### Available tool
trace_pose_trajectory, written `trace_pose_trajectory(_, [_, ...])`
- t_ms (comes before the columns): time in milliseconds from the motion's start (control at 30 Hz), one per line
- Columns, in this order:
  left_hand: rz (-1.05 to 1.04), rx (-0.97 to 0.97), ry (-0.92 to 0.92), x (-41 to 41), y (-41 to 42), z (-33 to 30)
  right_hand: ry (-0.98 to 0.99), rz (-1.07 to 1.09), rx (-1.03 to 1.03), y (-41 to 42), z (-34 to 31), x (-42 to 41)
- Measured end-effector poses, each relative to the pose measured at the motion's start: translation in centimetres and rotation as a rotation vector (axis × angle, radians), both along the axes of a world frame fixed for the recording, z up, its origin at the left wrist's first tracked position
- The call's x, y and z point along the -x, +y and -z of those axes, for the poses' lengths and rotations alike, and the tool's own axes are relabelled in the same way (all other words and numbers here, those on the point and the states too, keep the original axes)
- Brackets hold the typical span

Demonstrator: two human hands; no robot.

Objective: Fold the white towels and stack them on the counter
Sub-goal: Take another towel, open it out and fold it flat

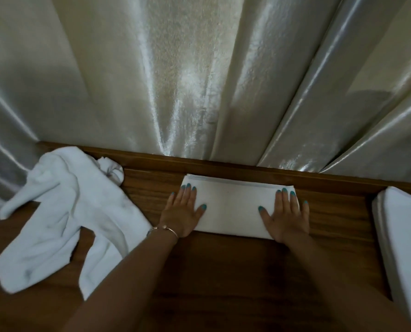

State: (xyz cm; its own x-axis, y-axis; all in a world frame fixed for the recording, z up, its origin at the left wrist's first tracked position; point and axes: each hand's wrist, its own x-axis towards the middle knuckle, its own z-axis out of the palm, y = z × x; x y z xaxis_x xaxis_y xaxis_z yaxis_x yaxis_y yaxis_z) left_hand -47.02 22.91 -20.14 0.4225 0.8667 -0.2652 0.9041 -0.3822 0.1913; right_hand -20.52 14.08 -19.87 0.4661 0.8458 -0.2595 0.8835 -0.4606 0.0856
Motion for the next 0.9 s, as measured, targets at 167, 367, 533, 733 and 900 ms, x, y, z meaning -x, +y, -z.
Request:
trace_pose_trajectory(167, [-0.092,-0.002,-0.042,7.6,0.9,-3.7,0.077,-0.174,-0.070,0.9,-3.2,6.2])
trace_pose_trajectory(367, [-0.321,-0.173,-0.002,19.6,3.8,-6.1,0.326,-0.423,-0.115,5.8,-6.5,20.9])
trace_pose_trajectory(533, [-0.288,-0.081,-0.180,27.5,2.9,-4.7,0.583,-0.402,-0.106,9.4,-7.3,33.8])
trace_pose_trajectory(733, [-0.250,-0.083,-0.560,30.8,2.9,-4.2,0.567,-0.310,-0.258,13.8,-7.3,43.4])
trace_pose_trajectory(900, [-0.514,-0.088,-0.778,30.7,2.4,-6.4,0.457,-0.239,-0.233,15.5,-5.7,45.1])
